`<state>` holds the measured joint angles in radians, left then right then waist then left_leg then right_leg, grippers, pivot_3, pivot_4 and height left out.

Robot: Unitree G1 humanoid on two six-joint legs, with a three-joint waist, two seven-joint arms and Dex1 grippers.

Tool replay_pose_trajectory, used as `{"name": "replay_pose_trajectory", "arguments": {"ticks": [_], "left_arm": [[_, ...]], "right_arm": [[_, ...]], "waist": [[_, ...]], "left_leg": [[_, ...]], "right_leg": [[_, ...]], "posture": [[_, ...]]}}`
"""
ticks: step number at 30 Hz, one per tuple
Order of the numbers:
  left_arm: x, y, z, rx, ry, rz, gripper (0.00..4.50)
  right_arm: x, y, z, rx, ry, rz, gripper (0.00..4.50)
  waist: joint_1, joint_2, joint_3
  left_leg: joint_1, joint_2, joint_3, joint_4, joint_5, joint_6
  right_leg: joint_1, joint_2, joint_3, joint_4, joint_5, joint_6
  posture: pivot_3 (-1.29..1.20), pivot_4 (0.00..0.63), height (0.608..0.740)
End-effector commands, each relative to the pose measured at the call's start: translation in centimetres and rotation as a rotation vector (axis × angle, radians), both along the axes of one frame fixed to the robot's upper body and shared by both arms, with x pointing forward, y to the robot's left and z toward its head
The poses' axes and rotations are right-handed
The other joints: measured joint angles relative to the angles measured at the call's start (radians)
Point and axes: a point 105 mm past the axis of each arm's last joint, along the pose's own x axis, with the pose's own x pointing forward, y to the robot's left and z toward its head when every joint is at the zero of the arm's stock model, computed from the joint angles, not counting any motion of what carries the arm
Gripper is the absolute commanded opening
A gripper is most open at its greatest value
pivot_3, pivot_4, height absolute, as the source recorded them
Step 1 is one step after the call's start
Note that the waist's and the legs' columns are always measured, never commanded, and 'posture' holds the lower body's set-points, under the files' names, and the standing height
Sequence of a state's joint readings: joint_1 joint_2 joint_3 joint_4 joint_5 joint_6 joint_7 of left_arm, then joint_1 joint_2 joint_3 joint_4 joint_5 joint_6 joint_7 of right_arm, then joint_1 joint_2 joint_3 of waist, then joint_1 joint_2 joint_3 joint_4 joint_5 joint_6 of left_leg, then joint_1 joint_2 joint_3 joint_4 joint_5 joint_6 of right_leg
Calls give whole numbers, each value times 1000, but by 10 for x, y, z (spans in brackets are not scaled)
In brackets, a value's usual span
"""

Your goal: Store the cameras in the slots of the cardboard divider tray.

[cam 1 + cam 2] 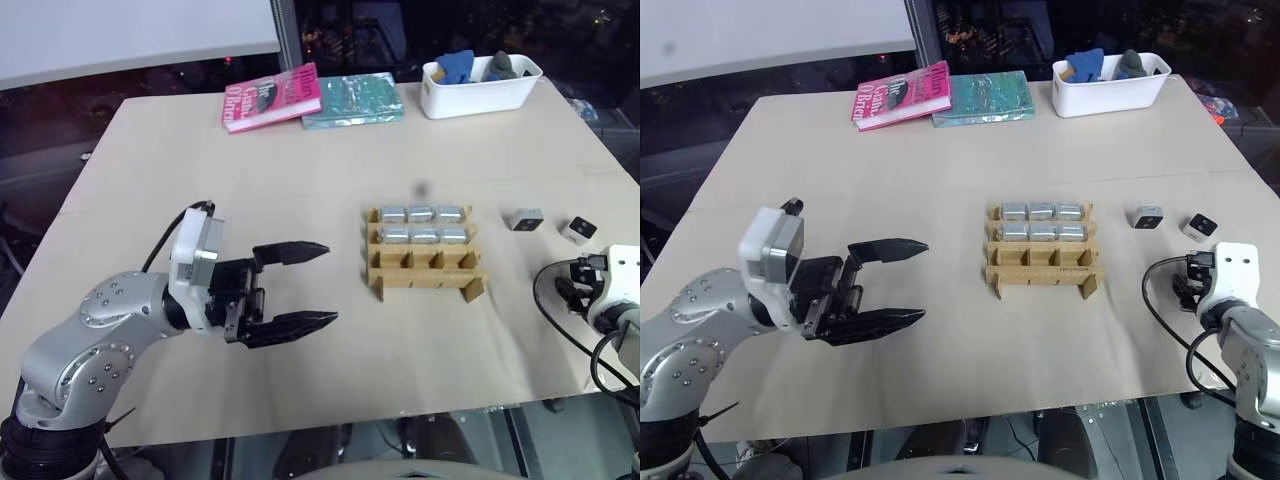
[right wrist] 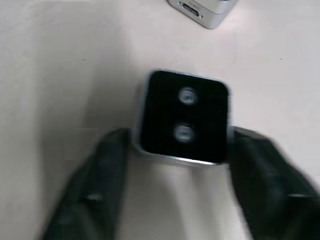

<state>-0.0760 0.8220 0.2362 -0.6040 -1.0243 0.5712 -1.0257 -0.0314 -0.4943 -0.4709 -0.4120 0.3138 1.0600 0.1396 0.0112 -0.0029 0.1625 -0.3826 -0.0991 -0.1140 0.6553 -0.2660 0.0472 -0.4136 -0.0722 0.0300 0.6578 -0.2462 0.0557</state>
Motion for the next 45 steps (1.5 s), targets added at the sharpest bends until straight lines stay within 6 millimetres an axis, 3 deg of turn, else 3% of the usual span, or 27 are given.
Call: {"name": "replay_pose_trajectory", "arguments": {"ticks": [1,3,4,6,8,12,15,25,37,45], "left_arm": [[-3,0,8,-11,-42,-4,4500],[-2,-1,8,-12,-42,-3,4500],[0,-1,8,-17,-37,10,4500],[9,-2,11,-44,-26,71,4500],[22,-4,17,-89,8,160,4500],[45,-7,21,-70,195,266,4500],[52,-14,34,-164,338,216,4500],[65,-36,26,-198,609,246,4500],[73,-44,28,-215,653,258,4500],[76,-47,29,-216,655,235,1041]], "right_arm": [[0,-7,11,-41,-42,-21,1882],[1,-7,13,-66,-51,-9,1882],[5,2,25,-126,-114,72,1882],[13,42,59,-260,-297,327,1882],[11,94,82,-333,-425,601,1882],[4,167,99,-467,-583,955,1882],[4,202,104,-544,-675,1106,1882],[-1,252,127,-584,-873,1266,1882],[-7,267,135,-570,-926,1300,1882],[-9,266,133,-560,-911,1296,1883]], "waist": [[0,0,0],[0,0,0],[0,0,0],[0,1,0],[-4,1,0],[-22,-3,1],[-22,-4,1],[-20,-6,3],[-19,-6,3],[-19,-6,3]], "left_leg": [[0,0,0,0,0,0],[0,0,0,0,0,0],[0,0,0,0,0,0],[0,0,0,0,0,0],[0,0,1,0,0,0],[1,1,-1,0,1,-1],[1,0,-1,1,1,-1],[-1,0,-2,4,1,-1],[-1,-1,-1,5,1,-2],[-1,-1,-1,6,1,-2]], "right_leg": [[0,0,0,0,0,0],[0,0,0,0,0,0],[0,0,0,0,0,0],[0,0,0,0,0,0],[0,0,0,0,0,0],[0,1,-1,2,0,1],[0,1,-4,3,0,1],[-2,1,-1,2,0,0],[-2,1,-1,4,0,0],[-2,1,-1,4,0,0]], "posture": [[0,150,740],[0,150,740],[0,150,740],[0,150,740],[0,150,740],[0,150,740],[0,150,740],[0,150,740],[0,150,740],[0,150,740]]}}
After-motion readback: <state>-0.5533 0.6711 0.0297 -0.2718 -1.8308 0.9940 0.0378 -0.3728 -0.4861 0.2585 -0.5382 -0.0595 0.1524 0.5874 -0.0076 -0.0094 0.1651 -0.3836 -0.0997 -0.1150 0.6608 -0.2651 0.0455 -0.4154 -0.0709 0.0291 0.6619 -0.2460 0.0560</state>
